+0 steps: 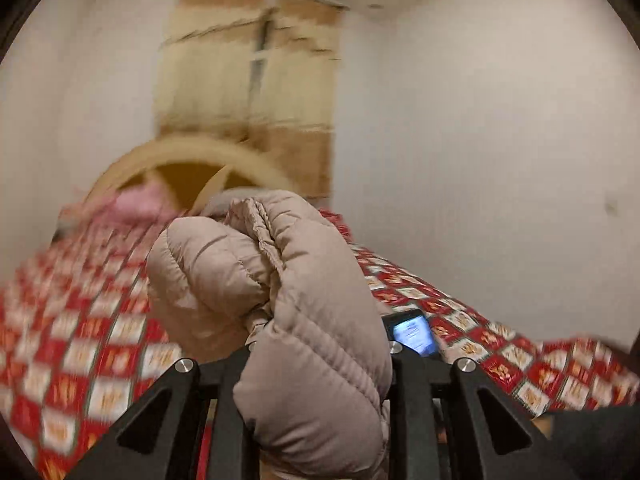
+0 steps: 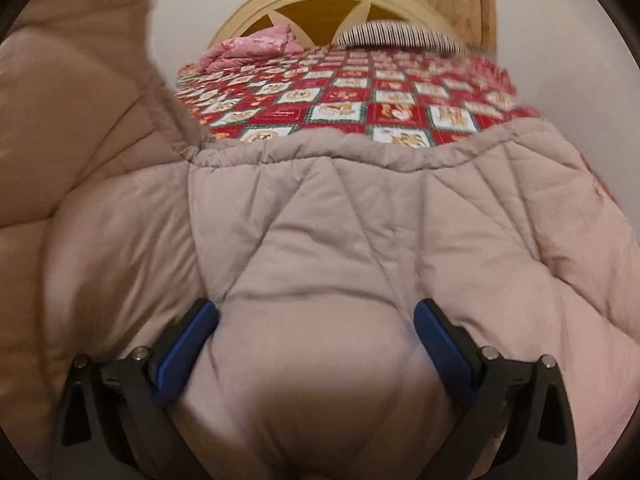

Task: Fold large clothes
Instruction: 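Grasp the pink puffer jacket end with the left gripper and lift it, then grasp the jacket with the right gripper while the left gripper holds its end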

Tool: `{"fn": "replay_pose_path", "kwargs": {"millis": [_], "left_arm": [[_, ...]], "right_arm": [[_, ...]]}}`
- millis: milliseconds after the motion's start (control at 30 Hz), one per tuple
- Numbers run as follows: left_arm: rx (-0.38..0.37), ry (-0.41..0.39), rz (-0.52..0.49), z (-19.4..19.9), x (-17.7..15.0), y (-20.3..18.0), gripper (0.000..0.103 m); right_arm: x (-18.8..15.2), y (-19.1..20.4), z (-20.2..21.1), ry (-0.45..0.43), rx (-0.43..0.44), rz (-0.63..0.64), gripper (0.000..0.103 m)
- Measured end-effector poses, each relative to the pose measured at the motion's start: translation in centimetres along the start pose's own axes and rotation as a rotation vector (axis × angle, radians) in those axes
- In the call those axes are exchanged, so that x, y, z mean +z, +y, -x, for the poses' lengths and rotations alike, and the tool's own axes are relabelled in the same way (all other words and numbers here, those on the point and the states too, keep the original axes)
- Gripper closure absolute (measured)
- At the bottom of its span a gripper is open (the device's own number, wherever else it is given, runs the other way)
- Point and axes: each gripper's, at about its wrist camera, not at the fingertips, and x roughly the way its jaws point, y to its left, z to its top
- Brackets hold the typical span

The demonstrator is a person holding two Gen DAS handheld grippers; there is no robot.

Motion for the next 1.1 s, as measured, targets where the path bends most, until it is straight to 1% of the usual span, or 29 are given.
{"fn": "replay_pose_path", "kwargs": {"millis": [33, 100, 167, 200, 233, 267, 300, 333, 367, 400, 433, 533, 633, 667, 700, 733, 767, 800, 833, 867, 933, 967, 1000, 1033, 1100], "left_arm": [[-0.016, -0.004, -0.034, -0.6, 0.2, -1.2, 0.081], [-0.05, -0.005, -0.115, -2.6, 0.1, -4.3, 0.081], [-0.085, 0.015, -0.183, -5.2, -1.0, -7.2, 0.081], [-0.095, 0.027, -0.231, -6.7, -1.9, -8.8, 0.081], [-0.102, 0.04, -0.282, -8.0, -2.9, -10.4, 0.081], [-0.112, 0.072, -0.342, -9.7, -4.4, -12.3, 0.081], [-0.116, 0.1, -0.393, -11.2, -5.7, -13.5, 0.081], [-0.117, 0.126, -0.437, -12.3, -7.0, -14.6, 0.08], [-0.114, 0.146, -0.483, -13.3, -8.1, -15.4, 0.08], [-0.096, 0.149, -0.553, -14.0, -9.6, -16.6, 0.08], [-0.087, 0.143, -0.583, -14.3, -10.2, -17.1, 0.08], [-0.075, 0.137, -0.618, -14.3, -10.8, -17.8, 0.08], [-0.05, 0.145, -0.626, -14.6, -10.4, -17.3, 0.077], [-0.024, 0.154, -0.628, -14.5, -10.3, -17.1, 0.074], [-0.015, 0.155, -0.623, -14.2, -10.1, -16.9, 0.071], [-0.017, 0.156, -0.613, -13.6, -9.8, -16.6, 0.07], [-0.014, 0.156, -0.607, -13.0, -9.6, -16.3, 0.065], [-0.001, 0.156, -0.606, -12.4, -9.4, -16.2, 0.059], [0.015, 0.158, -0.609, -12.0, -9.2, -16.3, 0.056], [0.024, 0.153, -0.606, -11.0, -9.0, -16.4, 0.052], [0.008, 0.113, -0.594, -8.8, -8.7, -16.5, 0.039], [0.015, 0.078, -0.601, -7.4, -8.5, -16.5, 0.02], [0.038, 0.031, -0.621, -6.1, -8.5, -16.8, 0.011], [0.053, -0.011, -0.639, -4.8, -8.4, -16.8, 0.011], [0.048, -0.041, -0.647, -2.7, -8.3, -16.2, 0.01]], "right_arm": [[0.3, -1.5, 2.1, -0.029, 0.021, -0.013, 0.003], [0.8, -4.6, 5.2, -0.084, -0.008, -0.022, 0.002], [1.6, -9.5, 8.2, -0.141, -0.018, -0.112, 0.002], [2.0, -12.7, 9.7, -0.17, 0.011, -0.203, 0.002], [2.3, -14.8, 10.8, -0.192, 0.053, -0.265, 0.002], [2.5, -16.7, 12.0, -0.22, 0.104, -0.314, 0.001], [2.9, -18.3, 13.5, -0.254, 0.161, -0.345, 0.001], [3.2, -19.0, 14.5, -0.27, 0.198, -0.348, 0.001], [3.6, -19.1, 15.0, -0.27, 0.223, -0.336, 0.0], [4.3, -18.8, 15.1, -0.251, 0.26, -0.308, 0.0], [4.8, -18.4, 14.7, -0.218, 0.291, -0.285, 0.0], [5.4, -16.8, 12.4, -0.11, 0.335, -0.23, 0.001], [5.6, -15.1, 9.3, -0.015, 0.32, -0.179, 0.009], [5.7, -14.5, 8.3, 0.019, 0.312, -0.16, 0.019], [5.8, -14.4, 7.5, 0.037, 0.289, -0.148, 0.031], [5.7, -14.6, 7.1, 0.049, 0.265, -0.16, 0.063], [5.5, -15.2, 6.9, 0.062, 0.271, -0.189, 0.074], [5.4, -15.9, 6.9, 0.065, 0.291, -0.214, 0.078], [5.1, -16.2, 7.1, 0.065, 0.294, -0.222, 0.084], [4.9, -16.3, 7.1, 0.067, 0.286, -0.219, 0.087], [4.5, -15.8, 7.4, 0.072, 0.252, -0.195, 0.089], [4.3, -15.4, 7.6, 0.073, 0.233, -0.183, 0.089], [4.2, -15.2, 7.6, 0.074, 0.202, -0.172, 0.089], [4.1, -15.1, 7.5, 0.075, 0.189, -0.172, 0.088], [3.9, -15.6, 7.3, 0.073, 0.191, -0.191, 0.088]]}}
